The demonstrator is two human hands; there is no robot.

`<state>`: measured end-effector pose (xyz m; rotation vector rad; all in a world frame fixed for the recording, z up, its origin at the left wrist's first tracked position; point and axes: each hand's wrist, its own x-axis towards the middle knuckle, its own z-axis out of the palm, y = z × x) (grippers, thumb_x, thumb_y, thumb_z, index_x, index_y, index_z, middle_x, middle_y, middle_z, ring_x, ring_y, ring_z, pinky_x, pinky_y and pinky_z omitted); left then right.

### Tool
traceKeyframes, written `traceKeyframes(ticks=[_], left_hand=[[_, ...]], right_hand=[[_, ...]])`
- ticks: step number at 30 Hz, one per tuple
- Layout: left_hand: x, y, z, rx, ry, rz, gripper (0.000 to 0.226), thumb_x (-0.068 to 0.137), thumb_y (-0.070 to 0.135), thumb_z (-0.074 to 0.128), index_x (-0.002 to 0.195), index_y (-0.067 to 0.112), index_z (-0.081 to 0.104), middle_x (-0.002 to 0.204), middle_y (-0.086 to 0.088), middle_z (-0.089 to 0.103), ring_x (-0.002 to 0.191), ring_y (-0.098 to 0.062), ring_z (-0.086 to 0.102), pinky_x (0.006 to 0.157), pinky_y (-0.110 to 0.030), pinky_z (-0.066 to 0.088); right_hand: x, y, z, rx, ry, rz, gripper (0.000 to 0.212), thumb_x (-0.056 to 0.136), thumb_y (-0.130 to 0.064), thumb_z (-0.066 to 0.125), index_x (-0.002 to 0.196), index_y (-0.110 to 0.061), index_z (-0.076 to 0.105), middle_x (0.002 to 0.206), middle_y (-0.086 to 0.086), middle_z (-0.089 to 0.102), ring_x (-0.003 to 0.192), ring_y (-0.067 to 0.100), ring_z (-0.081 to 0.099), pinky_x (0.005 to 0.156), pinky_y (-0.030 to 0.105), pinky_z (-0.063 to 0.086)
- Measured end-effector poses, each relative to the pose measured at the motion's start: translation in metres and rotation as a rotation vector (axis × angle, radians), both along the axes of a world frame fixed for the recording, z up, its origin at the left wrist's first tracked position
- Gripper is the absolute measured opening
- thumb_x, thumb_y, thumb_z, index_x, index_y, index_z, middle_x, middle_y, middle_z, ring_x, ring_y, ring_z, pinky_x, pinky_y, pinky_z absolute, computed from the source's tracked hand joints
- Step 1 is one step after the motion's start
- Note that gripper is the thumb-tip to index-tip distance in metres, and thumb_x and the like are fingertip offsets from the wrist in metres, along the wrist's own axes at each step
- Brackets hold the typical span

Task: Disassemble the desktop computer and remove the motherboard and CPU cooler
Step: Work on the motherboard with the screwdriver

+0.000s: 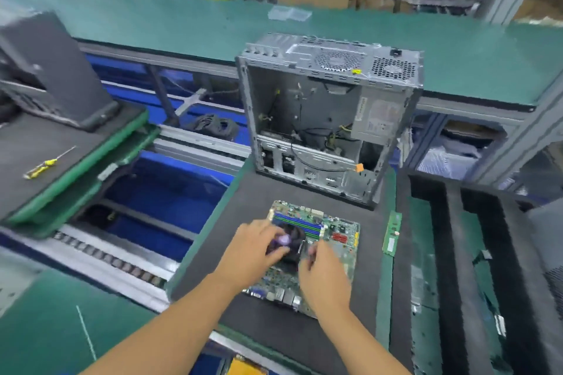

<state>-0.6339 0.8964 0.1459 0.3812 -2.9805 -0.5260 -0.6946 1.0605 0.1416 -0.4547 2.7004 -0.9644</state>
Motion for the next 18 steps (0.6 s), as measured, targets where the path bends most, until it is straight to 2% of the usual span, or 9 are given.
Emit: traceKeyframes(ticks=[1, 2, 4, 7, 10, 15, 18], left_hand=[[0.012, -0.005, 0.005, 0.032, -0.037, 0.093, 0.029, 0.094, 0.057, 0.051, 0.099, 0.029, 0.058, 0.096, 0.004, 0.069, 0.096, -0.025, 0.063, 0.077, -0.037, 0.047], [0.026, -0.012, 0.008, 0.024, -0.074, 0.188, 0.033, 0.098, 0.058, 0.044, 0.090, 0.027, 0.051, 0.085, -0.002, 0.068, 0.086, -0.029, 0.063, 0.071, -0.038, 0.048], [0.059, -0.028, 0.011, 0.030, -0.106, 0.355, 0.041, 0.100, 0.059, 0.034, 0.080, 0.024, 0.037, 0.079, -0.009, 0.065, 0.082, -0.034, 0.061, 0.070, -0.040, 0.049], [0.113, -0.056, 0.016, 0.161, -0.102, 0.550, 0.050, 0.099, 0.062, 0.029, 0.073, 0.020, 0.039, 0.073, -0.006, 0.059, 0.080, -0.032, 0.059, 0.070, -0.040, 0.049], [0.159, -0.083, 0.017, 0.258, -0.071, 0.690, 0.047, 0.099, 0.058, 0.032, 0.072, 0.021, 0.043, 0.069, -0.001, 0.058, 0.078, -0.026, 0.059, 0.065, -0.035, 0.042], [0.224, -0.118, 0.011, 0.404, -0.045, 0.875, 0.034, 0.098, 0.050, 0.041, 0.086, 0.024, 0.059, 0.076, 0.003, 0.069, 0.077, -0.017, 0.064, 0.067, -0.030, 0.050], [0.251, -0.129, 0.003, 0.581, 0.052, 0.913, 0.019, 0.098, 0.042, 0.050, 0.093, 0.026, 0.060, 0.082, 0.004, 0.069, 0.071, -0.012, 0.060, 0.063, -0.028, 0.044]], right_hand=[[0.008, -0.014, 0.003, -0.029, 0.013, 0.054, 0.014, 0.088, -0.022, 0.054, 0.084, -0.027, 0.042, 0.081, -0.008, 0.052, 0.076, 0.020, 0.053, 0.066, 0.038, 0.046], [0.017, -0.028, 0.007, -0.044, 0.029, 0.109, 0.014, 0.088, -0.022, 0.055, 0.084, -0.027, 0.043, 0.080, -0.008, 0.053, 0.076, 0.021, 0.053, 0.065, 0.037, 0.045], [0.037, -0.057, 0.015, -0.070, 0.019, 0.203, 0.011, 0.088, -0.024, 0.056, 0.086, -0.028, 0.046, 0.084, -0.008, 0.059, 0.082, 0.023, 0.058, 0.066, 0.035, 0.042], [0.071, -0.101, 0.026, -0.090, -0.025, 0.327, 0.009, 0.090, -0.025, 0.054, 0.093, -0.032, 0.051, 0.089, -0.015, 0.060, 0.092, 0.020, 0.061, 0.070, 0.032, 0.041], [0.103, -0.136, 0.036, -0.078, -0.061, 0.429, 0.008, 0.091, -0.028, 0.052, 0.095, -0.034, 0.050, 0.090, -0.016, 0.061, 0.091, 0.019, 0.060, 0.070, 0.031, 0.040], [0.149, -0.181, 0.040, -0.060, -0.200, 0.511, 0.005, 0.093, -0.024, 0.050, 0.095, -0.026, 0.055, 0.089, -0.011, 0.062, 0.086, 0.018, 0.059, 0.073, 0.034, 0.045], [0.175, -0.203, 0.040, -0.046, -0.264, 0.520, 0.006, 0.092, -0.023, 0.051, 0.091, -0.026, 0.055, 0.086, -0.010, 0.062, 0.077, 0.011, 0.058, 0.063, 0.029, 0.043]])
